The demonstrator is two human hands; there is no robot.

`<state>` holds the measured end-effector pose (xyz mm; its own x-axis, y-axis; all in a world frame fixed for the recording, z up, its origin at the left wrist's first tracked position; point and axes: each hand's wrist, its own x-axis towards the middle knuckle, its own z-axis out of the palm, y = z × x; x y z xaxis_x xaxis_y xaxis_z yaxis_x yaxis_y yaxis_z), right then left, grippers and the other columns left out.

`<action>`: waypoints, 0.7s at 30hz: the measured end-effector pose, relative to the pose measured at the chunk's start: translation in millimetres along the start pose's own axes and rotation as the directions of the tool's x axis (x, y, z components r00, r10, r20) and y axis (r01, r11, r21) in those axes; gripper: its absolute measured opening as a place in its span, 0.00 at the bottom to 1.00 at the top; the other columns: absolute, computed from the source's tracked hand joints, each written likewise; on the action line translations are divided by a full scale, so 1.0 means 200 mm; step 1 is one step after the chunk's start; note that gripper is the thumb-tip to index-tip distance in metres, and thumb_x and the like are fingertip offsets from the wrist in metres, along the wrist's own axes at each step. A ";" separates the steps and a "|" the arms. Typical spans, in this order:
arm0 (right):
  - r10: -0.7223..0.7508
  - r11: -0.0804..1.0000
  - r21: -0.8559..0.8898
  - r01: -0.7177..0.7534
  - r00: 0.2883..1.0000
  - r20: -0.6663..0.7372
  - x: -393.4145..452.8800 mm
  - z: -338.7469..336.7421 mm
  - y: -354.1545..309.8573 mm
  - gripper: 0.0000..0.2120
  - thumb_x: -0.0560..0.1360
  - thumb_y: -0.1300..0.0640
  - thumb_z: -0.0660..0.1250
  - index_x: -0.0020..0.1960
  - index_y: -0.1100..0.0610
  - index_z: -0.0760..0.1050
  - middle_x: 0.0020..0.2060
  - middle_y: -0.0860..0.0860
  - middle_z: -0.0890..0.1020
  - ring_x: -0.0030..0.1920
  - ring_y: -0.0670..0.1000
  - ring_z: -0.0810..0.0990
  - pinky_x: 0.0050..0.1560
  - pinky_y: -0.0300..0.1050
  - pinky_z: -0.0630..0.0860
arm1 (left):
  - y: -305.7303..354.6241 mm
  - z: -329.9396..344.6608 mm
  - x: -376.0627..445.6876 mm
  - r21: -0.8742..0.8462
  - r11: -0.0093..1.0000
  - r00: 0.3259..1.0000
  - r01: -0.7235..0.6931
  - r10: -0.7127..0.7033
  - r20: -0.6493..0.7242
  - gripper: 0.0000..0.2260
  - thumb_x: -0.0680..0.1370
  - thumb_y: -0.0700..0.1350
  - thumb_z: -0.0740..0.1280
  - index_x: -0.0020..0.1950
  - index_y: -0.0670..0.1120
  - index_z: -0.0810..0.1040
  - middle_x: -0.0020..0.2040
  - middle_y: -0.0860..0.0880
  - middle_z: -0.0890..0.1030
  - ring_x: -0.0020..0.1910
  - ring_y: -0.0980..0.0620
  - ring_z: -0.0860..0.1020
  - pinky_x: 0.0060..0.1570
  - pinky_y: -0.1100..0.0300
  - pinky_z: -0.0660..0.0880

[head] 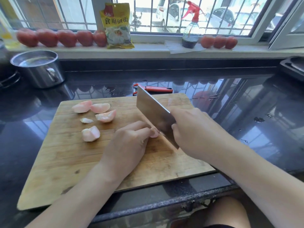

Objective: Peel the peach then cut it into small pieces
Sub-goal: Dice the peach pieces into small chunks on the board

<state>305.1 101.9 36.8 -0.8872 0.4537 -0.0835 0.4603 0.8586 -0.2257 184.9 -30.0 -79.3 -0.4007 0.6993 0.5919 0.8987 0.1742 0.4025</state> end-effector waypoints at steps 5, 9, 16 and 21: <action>0.011 1.000 0.004 -0.010 0.998 -0.066 -0.10 -0.05 0.03 0.08 0.81 0.53 0.57 0.44 0.49 0.61 0.37 0.47 0.68 0.35 0.45 0.67 0.30 0.46 0.62 | 0.00 0.01 0.00 0.005 1.000 1.000 0.025 -0.025 -0.006 0.08 0.78 0.35 0.72 0.49 0.47 0.87 0.49 0.51 0.85 0.45 0.48 0.84 0.42 0.52 0.82; -0.023 0.999 -0.029 0.021 0.999 -0.048 -0.13 -0.03 0.01 0.09 0.81 0.55 0.57 0.44 0.47 0.60 0.37 0.48 0.69 0.35 0.44 0.65 0.31 0.46 0.63 | 0.00 0.01 0.00 0.014 1.000 1.000 0.022 -0.022 -0.001 0.09 0.79 0.38 0.67 0.48 0.47 0.87 0.49 0.51 0.85 0.44 0.46 0.84 0.41 0.51 0.82; -0.007 0.999 -0.038 0.005 0.999 -0.046 -0.13 -0.03 -0.01 0.07 0.81 0.56 0.57 0.46 0.46 0.62 0.38 0.48 0.71 0.36 0.47 0.67 0.30 0.44 0.62 | 0.01 0.01 0.00 0.024 1.000 1.000 0.013 -0.013 -0.018 0.09 0.77 0.36 0.67 0.46 0.46 0.87 0.46 0.50 0.85 0.40 0.45 0.84 0.36 0.50 0.81; 0.002 0.999 -0.054 -0.004 0.999 -0.038 -0.13 -0.02 0.00 0.08 0.81 0.56 0.57 0.45 0.47 0.61 0.38 0.48 0.70 0.37 0.44 0.67 0.30 0.43 0.61 | 0.00 0.01 0.00 0.019 1.000 1.000 0.005 -0.004 -0.018 0.09 0.77 0.36 0.68 0.46 0.46 0.86 0.46 0.50 0.84 0.41 0.45 0.84 0.37 0.50 0.81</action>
<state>327.2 91.3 43.0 -0.8844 0.4644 -0.0470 0.4651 0.8683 -0.1723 185.7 -28.6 -79.9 -0.4077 0.6857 0.6029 0.9000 0.1902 0.3922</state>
